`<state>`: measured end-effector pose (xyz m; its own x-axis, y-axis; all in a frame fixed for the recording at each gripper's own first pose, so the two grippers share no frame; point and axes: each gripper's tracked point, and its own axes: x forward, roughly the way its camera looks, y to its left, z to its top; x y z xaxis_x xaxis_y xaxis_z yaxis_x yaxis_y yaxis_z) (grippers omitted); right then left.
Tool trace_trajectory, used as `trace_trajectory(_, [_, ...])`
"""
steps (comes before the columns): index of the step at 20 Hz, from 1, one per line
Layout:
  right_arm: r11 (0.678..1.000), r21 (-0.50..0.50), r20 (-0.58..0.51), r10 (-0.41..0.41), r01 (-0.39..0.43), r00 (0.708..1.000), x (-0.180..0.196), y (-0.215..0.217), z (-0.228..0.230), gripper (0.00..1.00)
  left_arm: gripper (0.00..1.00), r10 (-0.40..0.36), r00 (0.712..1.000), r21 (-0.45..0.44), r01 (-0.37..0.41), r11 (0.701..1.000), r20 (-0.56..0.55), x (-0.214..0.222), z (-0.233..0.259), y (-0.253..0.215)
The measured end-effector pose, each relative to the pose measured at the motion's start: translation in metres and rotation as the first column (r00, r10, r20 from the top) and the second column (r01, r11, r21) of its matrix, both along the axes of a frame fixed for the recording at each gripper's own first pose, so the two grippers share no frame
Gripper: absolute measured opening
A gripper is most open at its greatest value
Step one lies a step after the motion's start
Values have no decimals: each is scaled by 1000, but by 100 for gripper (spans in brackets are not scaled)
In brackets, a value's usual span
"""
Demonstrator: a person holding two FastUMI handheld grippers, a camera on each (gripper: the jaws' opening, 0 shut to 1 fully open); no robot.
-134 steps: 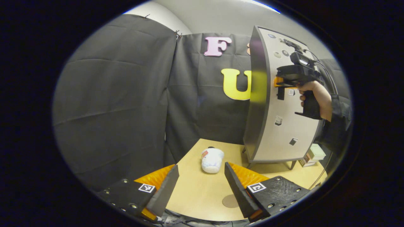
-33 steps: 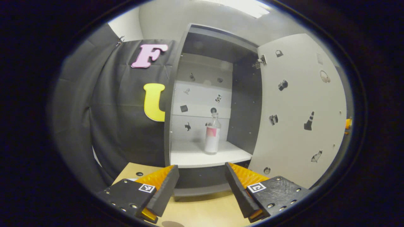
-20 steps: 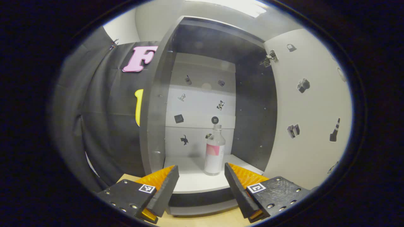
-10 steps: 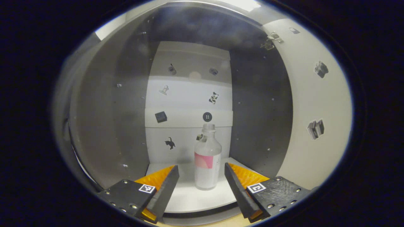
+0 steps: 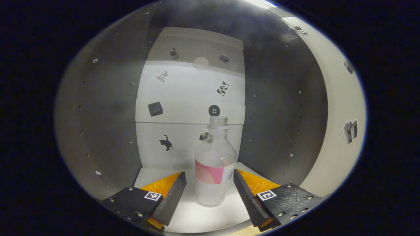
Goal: Open the cabinet door with the right hand, grasp the bottle in the cabinet with the left hand and place it on the coaster, then close the cabinet door with the right hand.
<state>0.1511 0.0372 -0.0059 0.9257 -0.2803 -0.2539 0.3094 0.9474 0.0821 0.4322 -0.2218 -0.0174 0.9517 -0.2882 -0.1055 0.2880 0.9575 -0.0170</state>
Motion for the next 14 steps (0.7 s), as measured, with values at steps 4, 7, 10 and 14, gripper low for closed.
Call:
trace_trajectory(4, [1000,-27,-14,6,-6,1000,2,-1,-2,82,89,-11,1000,-4,11,1000,9,14,-1,-7])
trace_trajectory(7, [1000,-23,-15,11,-12,1000,1,-1,-3,82,90,-20,1000,0,20,1000,12,20,-2,-11])
trace_trajectory(10, [1000,-21,-11,0,0,1000,4,-1,-3,82,89,-27,1000,-9,28,1000,5,22,-4,-13])
trace_trajectory(14, [1000,-22,-19,-11,10,1000,3,-2,-4,82,89,-31,1000,-15,30,999,-5,20,-6,-13])
